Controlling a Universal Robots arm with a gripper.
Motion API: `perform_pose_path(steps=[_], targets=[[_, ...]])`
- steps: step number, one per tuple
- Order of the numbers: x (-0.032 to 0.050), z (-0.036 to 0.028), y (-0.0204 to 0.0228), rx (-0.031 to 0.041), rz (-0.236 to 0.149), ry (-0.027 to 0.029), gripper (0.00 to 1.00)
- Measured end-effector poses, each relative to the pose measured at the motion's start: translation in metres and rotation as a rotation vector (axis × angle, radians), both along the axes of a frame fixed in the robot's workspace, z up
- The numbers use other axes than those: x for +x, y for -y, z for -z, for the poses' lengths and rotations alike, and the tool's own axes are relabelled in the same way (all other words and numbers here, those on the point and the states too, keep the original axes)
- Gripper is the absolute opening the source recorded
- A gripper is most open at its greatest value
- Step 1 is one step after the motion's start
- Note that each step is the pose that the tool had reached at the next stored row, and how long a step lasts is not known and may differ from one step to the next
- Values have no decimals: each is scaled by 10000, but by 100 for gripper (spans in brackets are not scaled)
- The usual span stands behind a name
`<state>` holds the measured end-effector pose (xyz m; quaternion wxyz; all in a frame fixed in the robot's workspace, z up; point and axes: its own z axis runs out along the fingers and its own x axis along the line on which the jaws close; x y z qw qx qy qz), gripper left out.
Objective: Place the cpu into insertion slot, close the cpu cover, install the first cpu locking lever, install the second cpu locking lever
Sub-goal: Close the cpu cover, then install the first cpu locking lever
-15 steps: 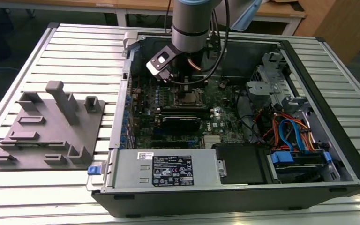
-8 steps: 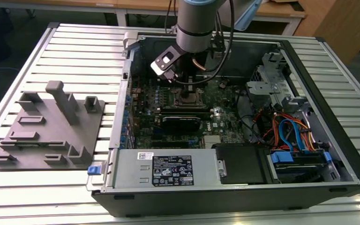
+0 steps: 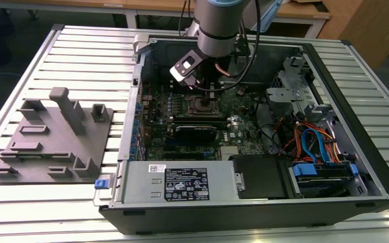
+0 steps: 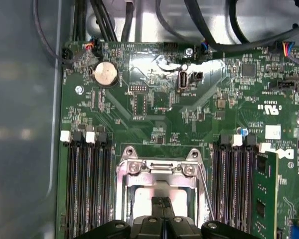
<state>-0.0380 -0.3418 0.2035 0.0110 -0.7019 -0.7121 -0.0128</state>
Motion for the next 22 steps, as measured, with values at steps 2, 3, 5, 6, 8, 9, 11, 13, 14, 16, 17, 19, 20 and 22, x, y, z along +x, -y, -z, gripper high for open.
perform_pose_path(steps=[2,3,5,6,8,9,11,13,14,16,17,19,20,22], targets=[[4,0,0,0,1,0,11],[8,0,0,0,1,0,11],[10,0,0,0,1,0,11],[10,-1,-1,1,1,1,11],[10,-7,0,-2,0,-1,11],[10,-11,0,-1,0,0,11],[10,-21,0,-1,0,0,11],[10,-36,0,1,0,1,11],[10,-43,0,1,1,1,11],[10,-59,0,-1,1,0,11],[10,-68,0,-1,1,0,11],[10,-85,0,0,1,0,11],[10,-95,0,-1,0,0,11],[10,-114,0,0,0,1,11]])
